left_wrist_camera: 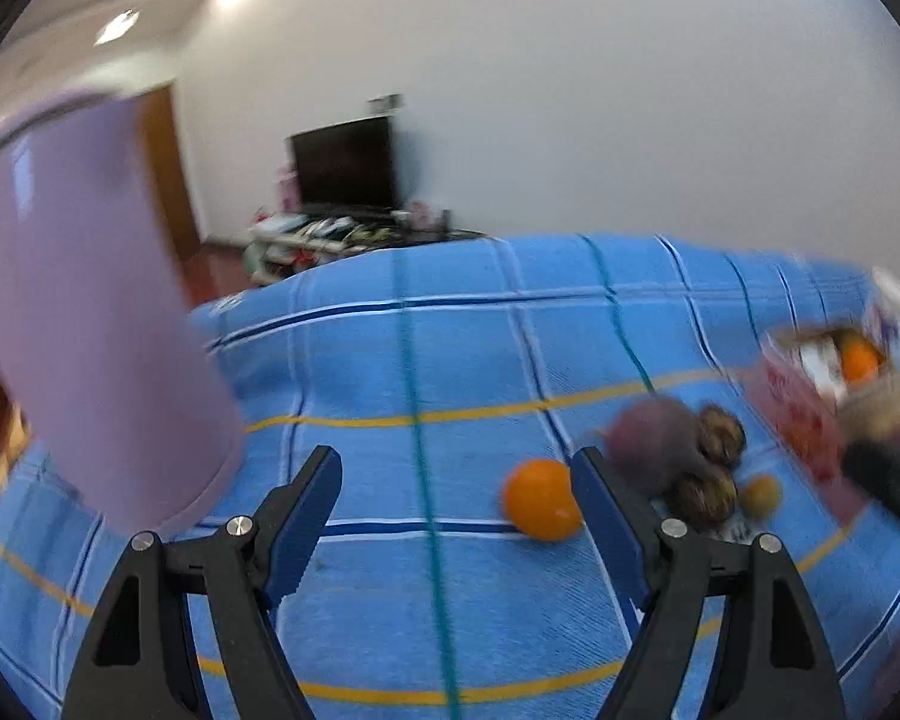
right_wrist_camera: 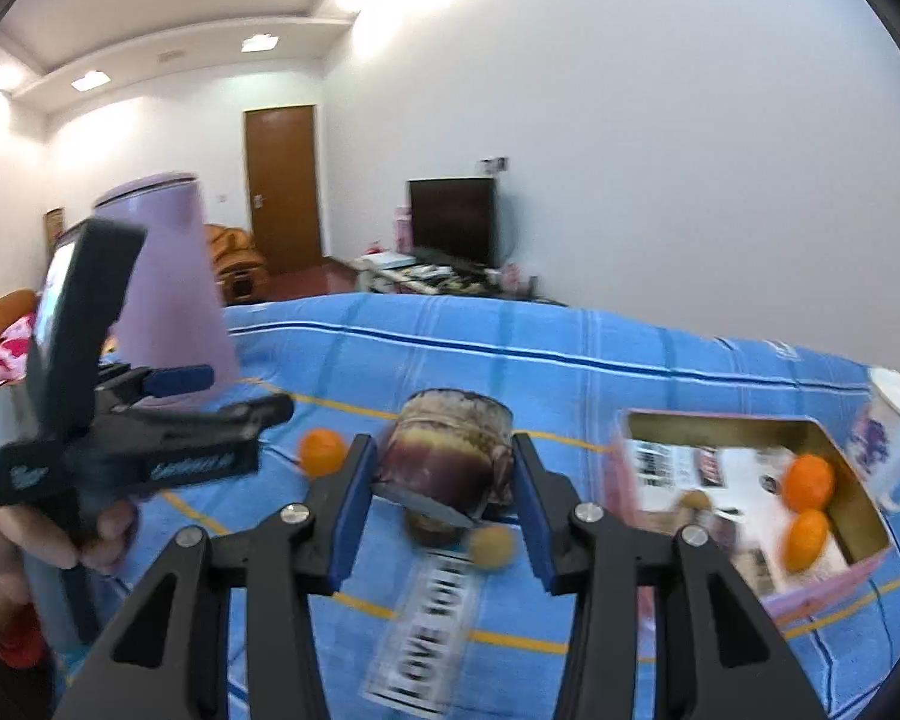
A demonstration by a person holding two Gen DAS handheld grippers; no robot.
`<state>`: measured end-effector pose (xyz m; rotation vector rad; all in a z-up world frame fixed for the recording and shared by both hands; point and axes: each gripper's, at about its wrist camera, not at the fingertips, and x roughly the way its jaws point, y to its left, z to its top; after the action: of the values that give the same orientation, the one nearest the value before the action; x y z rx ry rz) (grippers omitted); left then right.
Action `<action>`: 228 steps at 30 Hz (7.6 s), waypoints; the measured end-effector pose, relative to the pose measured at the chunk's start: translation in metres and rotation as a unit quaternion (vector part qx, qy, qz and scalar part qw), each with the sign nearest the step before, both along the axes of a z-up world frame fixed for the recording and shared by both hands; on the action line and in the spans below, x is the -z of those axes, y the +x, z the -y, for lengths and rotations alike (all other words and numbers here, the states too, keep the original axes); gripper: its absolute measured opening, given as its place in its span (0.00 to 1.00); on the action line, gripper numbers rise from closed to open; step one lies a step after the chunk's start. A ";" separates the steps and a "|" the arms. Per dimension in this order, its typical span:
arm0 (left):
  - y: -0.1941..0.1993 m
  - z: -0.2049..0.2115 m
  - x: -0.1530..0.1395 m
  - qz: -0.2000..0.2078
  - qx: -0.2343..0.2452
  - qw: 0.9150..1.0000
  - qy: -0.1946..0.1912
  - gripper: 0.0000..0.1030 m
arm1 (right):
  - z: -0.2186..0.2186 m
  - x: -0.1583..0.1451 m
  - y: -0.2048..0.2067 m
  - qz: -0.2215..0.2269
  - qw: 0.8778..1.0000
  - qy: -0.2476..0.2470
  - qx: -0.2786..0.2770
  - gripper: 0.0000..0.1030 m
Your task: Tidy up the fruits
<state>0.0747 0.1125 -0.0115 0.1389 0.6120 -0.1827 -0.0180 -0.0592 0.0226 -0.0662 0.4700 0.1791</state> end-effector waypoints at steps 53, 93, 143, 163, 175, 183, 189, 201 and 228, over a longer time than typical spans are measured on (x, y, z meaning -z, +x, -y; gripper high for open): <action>-0.040 0.029 -0.011 0.086 -0.109 0.990 0.008 0.40 | 0.022 -0.013 -0.008 0.066 0.996 -0.001 0.054 0.46; -0.041 0.185 -0.030 0.053 0.025 0.998 -0.036 0.40 | 0.216 -0.037 -0.026 0.094 0.974 0.032 0.202 0.46; 0.013 0.262 0.008 -0.031 0.042 0.998 -0.021 0.40 | 0.207 0.003 0.057 -0.046 0.993 0.060 0.088 0.57; -0.015 0.254 -0.005 0.022 0.026 0.999 -0.033 0.72 | 0.227 -0.024 0.011 0.099 0.972 0.080 0.198 1.00; -0.029 0.225 -0.017 0.107 -0.049 0.993 -0.011 0.72 | 0.226 -0.031 -0.012 0.172 0.962 0.065 0.200 1.00; -0.042 0.216 -0.018 0.123 -0.054 0.991 -0.003 0.72 | 0.225 -0.034 -0.026 0.191 0.956 0.063 0.214 1.00; -0.053 0.210 -0.017 0.121 -0.055 0.991 -0.009 0.72 | 0.225 -0.034 -0.035 0.194 0.952 0.067 0.227 1.00; -0.068 0.202 -0.015 0.108 -0.056 0.993 -0.007 0.72 | 0.210 -0.035 -0.057 0.201 0.950 0.058 0.233 1.00; -0.052 0.124 -0.007 0.065 -0.039 0.997 -0.016 0.72 | 0.188 -0.023 -0.085 0.133 0.949 0.104 0.265 1.00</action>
<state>0.0226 -0.0119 -0.0048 0.0954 0.4837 -0.1078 -0.1030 -0.2468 0.0454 0.2401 0.1854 -0.3081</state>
